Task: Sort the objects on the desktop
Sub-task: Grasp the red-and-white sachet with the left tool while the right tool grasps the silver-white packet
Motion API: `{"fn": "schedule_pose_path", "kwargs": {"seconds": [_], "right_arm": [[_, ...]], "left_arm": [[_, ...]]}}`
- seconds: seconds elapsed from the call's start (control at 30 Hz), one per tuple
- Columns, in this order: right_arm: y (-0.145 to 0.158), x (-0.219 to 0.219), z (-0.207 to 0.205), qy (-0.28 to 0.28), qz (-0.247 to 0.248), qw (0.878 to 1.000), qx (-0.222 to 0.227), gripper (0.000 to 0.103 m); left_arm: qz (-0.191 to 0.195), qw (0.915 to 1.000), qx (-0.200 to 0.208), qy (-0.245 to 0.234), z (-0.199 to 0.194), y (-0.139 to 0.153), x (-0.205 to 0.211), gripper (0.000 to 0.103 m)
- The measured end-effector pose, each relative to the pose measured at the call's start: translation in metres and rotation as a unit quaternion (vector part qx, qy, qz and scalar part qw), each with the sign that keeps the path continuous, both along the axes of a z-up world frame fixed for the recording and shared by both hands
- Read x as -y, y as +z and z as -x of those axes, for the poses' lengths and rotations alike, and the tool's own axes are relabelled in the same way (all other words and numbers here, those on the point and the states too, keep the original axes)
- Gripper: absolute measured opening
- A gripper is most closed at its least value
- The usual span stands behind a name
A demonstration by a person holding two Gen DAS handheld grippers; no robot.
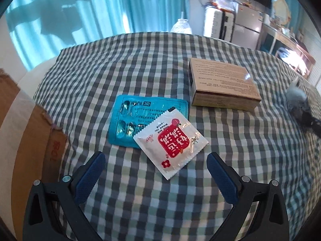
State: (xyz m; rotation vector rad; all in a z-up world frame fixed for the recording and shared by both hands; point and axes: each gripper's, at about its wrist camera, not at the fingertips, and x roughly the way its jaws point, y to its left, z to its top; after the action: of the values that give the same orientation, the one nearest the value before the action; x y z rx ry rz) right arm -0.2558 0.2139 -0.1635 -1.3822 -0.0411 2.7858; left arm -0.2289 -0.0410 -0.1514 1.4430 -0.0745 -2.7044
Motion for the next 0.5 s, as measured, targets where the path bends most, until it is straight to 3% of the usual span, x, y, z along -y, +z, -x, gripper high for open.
{"fn": "schedule_pose_path", "kwargs": {"seconds": [0.07,0.27,0.33,0.37,0.4,0.43,0.47,0.5], "right_arm": [[0.007,-0.001,-0.016,-0.005,0.002,1.000,0.000,0.014],[0.021,-0.004,-0.064,-0.013,0.085,0.996,-0.001,0.014],[0.021,0.000,-0.076,-0.014,0.096,0.995,0.001,0.014],[0.021,0.003,-0.085,-0.016,0.100,0.995,-0.003,0.014],[0.023,0.003,-0.096,-0.020,0.110,0.994,-0.009,0.014],[0.025,0.003,-0.100,-0.019,0.118,0.993,-0.010,0.014],[0.027,0.006,-0.107,-0.014,0.120,0.993,-0.009,0.014],[0.030,0.008,-0.107,-0.011,0.116,0.993,-0.010,0.014]], "left_arm": [[0.010,0.9998,0.005,-0.017,0.009,-0.007,0.006,0.103],[0.021,0.9965,0.024,-0.077,0.027,-0.027,0.010,0.103],[0.008,0.9958,0.026,-0.087,0.031,-0.031,0.013,0.102],[-0.009,0.9960,0.029,-0.084,0.032,-0.032,0.019,0.092],[-0.029,0.9958,0.034,-0.080,0.032,-0.033,0.025,0.073],[-0.043,0.9957,0.037,-0.073,0.032,-0.033,0.030,0.064],[-0.046,0.9960,0.037,-0.067,0.031,-0.031,0.035,0.046],[-0.050,0.9957,0.039,-0.068,0.029,-0.031,0.037,0.035]]}}
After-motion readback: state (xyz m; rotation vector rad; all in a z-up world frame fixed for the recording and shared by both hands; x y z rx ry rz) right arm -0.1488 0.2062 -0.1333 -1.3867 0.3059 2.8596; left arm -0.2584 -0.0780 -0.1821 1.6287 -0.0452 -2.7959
